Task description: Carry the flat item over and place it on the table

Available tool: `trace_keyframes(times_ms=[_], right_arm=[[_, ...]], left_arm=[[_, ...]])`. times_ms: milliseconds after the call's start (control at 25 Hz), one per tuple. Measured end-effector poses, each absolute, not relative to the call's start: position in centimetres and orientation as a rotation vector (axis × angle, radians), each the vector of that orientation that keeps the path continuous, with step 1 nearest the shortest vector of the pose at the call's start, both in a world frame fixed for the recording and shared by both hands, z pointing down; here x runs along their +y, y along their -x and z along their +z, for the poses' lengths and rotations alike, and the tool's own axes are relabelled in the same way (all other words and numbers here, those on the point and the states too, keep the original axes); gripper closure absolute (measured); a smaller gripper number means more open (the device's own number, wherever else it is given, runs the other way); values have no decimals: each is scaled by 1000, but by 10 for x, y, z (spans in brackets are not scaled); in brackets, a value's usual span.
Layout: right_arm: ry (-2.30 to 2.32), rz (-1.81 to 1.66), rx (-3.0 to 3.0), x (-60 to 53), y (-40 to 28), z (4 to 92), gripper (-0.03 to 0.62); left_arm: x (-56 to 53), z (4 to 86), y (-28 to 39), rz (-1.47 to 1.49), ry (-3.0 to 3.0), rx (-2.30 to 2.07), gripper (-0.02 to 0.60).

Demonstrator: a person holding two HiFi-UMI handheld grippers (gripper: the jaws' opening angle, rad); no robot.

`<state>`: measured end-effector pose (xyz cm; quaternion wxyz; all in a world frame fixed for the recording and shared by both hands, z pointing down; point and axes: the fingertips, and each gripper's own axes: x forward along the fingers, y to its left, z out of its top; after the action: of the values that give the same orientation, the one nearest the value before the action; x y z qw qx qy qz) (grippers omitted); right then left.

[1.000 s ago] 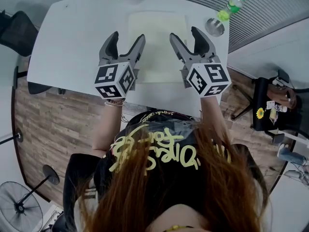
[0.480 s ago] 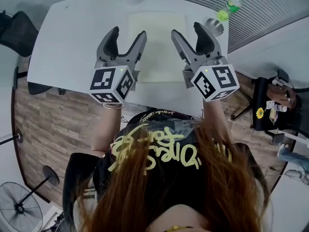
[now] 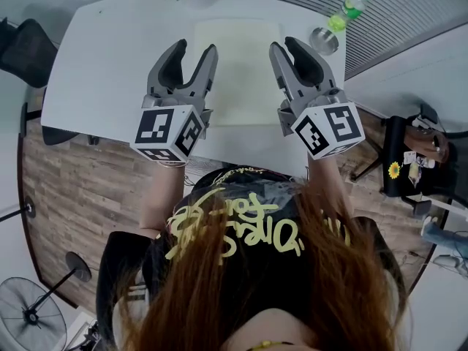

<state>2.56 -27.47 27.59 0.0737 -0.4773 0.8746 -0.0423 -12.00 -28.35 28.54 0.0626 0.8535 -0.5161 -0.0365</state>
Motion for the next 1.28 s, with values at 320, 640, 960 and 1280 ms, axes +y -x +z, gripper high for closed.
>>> trace_keyframes(times_ms=[320, 640, 960, 1280], right_arm=[[1447, -113, 2608, -274, -27, 275, 545], [1434, -115, 2612, -275, -27, 275, 572], [1398, -136, 2607, -272, -27, 274, 591], [1424, -72, 2637, -272, -25, 274, 591]], left_arm=[[-282, 282, 117, -114, -2582, -1571, 505], [-282, 280, 118, -102, -2573, -1604, 586], [-278, 280, 113, -81, -2578, -1590, 586], [-280, 282, 114, -35, -2574, -1618, 586]])
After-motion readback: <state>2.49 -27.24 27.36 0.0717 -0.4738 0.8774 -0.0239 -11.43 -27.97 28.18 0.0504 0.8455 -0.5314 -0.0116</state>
